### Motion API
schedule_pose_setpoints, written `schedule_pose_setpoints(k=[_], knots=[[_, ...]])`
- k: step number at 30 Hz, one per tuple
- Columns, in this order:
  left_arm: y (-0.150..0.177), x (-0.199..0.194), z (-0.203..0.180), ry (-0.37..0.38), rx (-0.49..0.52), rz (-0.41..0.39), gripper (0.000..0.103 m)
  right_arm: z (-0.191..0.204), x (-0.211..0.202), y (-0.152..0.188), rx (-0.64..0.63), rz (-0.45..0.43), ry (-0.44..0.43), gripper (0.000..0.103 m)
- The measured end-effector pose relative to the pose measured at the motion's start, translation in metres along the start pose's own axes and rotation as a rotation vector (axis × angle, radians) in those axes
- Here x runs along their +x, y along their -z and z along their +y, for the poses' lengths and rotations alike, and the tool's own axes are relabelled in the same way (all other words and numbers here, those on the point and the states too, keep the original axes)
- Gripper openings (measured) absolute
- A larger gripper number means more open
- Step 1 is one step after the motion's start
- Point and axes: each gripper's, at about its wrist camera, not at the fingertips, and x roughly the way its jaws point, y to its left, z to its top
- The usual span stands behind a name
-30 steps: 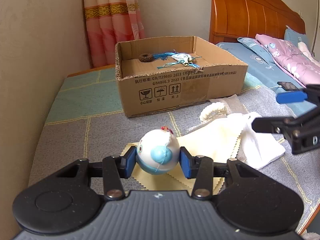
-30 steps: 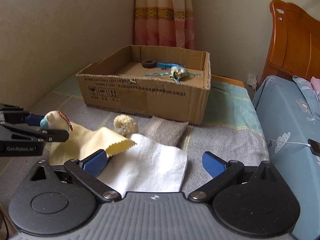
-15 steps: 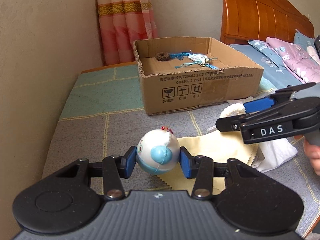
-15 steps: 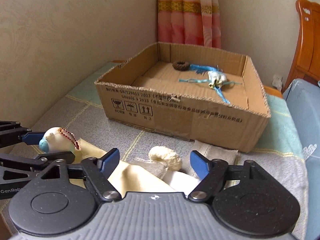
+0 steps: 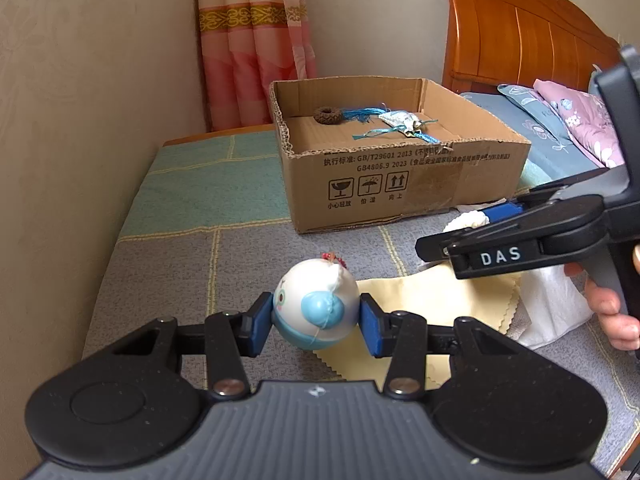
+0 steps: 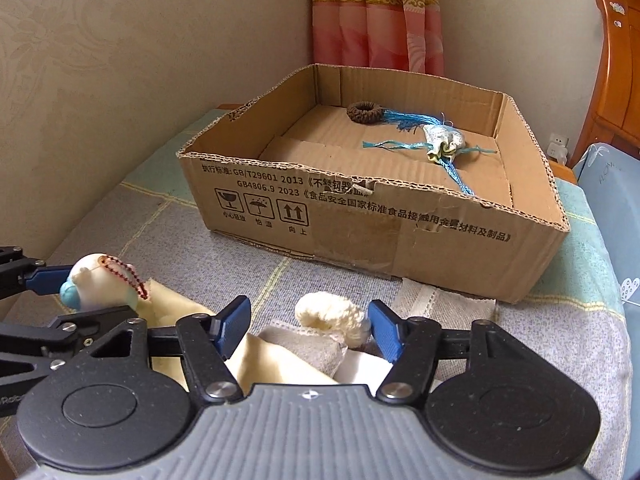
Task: Organize soft objects
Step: 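Grasp the cream fuzzy ring with the right gripper while the left gripper holds the ball toy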
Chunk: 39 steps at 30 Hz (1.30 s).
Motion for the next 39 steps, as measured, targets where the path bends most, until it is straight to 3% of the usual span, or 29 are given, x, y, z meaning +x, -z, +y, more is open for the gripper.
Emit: schedule_pose_setpoints(k=[2,8,15,22,39], knots=[[0.000,0.000,0.000,0.001,-0.001,0.001,0.045,0.000,0.004,-0.001,0.005,0.018,0.029,0.061],[0.000,0.001,0.001,0.006,-0.002,0.000,0.045,-0.005,-0.009,0.001,0.049,0.032,0.067,0.060],[0.000,0.001,0.000,0.011,-0.006,-0.004,0.045,-0.004,-0.020,0.003,0.065,0.051,0.045,0.060],[0.000,0.001,0.001,0.008,-0.007,-0.003,0.045,0.002,-0.006,-0.006,0.037,0.026,0.019,0.060],[0.000,0.005,0.000,0.008,-0.004,0.007,0.045,0.001,0.024,-0.009,-0.024,0.029,0.098,0.060]])
